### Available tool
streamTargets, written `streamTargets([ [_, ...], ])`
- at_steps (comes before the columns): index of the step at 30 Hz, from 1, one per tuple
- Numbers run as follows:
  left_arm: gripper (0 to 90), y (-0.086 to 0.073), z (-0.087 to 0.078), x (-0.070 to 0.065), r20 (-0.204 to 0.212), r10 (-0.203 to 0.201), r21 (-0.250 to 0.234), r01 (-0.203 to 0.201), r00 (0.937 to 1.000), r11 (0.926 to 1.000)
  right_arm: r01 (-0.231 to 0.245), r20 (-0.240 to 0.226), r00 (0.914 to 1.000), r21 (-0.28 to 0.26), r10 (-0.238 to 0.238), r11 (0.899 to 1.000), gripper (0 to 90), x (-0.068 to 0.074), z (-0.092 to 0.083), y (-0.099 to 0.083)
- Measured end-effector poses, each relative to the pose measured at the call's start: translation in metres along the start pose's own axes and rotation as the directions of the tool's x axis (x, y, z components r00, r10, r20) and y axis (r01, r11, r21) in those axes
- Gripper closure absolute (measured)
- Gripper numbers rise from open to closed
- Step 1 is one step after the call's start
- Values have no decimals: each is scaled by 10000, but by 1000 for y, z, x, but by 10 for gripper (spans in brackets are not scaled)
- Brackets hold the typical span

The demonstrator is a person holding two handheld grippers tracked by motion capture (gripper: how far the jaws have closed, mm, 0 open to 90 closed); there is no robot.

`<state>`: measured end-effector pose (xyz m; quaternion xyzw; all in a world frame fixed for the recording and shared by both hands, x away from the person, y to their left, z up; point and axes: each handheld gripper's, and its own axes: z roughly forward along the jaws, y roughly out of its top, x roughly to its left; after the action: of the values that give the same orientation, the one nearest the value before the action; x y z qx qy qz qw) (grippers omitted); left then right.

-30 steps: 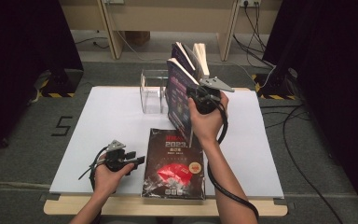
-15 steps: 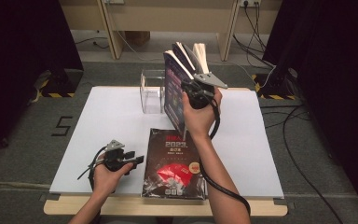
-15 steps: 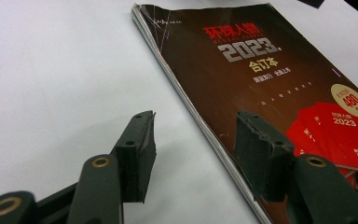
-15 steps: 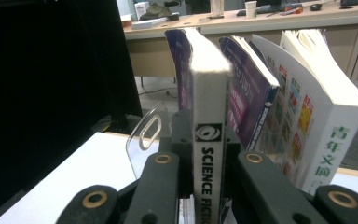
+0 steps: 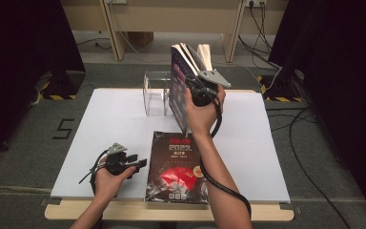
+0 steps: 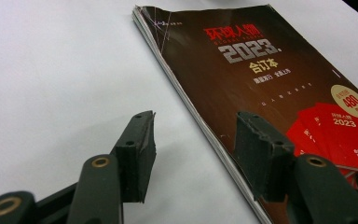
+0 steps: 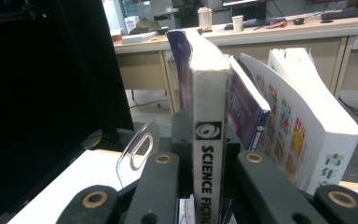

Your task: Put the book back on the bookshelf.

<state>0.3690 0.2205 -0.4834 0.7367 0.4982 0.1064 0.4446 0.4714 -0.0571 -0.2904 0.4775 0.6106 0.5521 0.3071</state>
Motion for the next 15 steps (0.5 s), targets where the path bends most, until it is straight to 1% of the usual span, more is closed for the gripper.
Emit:
streamTargets([
  [3, 474, 0, 0, 0, 19, -19, -28, 19, 10000, 10000, 9, 48, 10000, -75, -9, 10000, 830, 0, 3, 2],
  [5, 474, 0, 0, 1, -2, -23, -20, 23, 10000, 10000, -104, 66, 9999, -75, 105, 9999, 830, 2, 4, 3],
  [9, 474, 0, 0, 1, -6, -11, -20, 11, 10000, 10000, 32, 139, 9999, -171, -30, 9998, 830, 2, 8, 4],
  [11, 474, 0, 0, 1, 2, -15, -20, 15, 10000, 10000, -27, 138, 9999, -216, 30, 9998, 830, 2, 10, 5],
  [15, 474, 0, 0, 1, 2, -10, -21, 11, 10000, 10000, 2, 200, 9998, -278, 4, 9996, 830, 3, 13, 8],
])
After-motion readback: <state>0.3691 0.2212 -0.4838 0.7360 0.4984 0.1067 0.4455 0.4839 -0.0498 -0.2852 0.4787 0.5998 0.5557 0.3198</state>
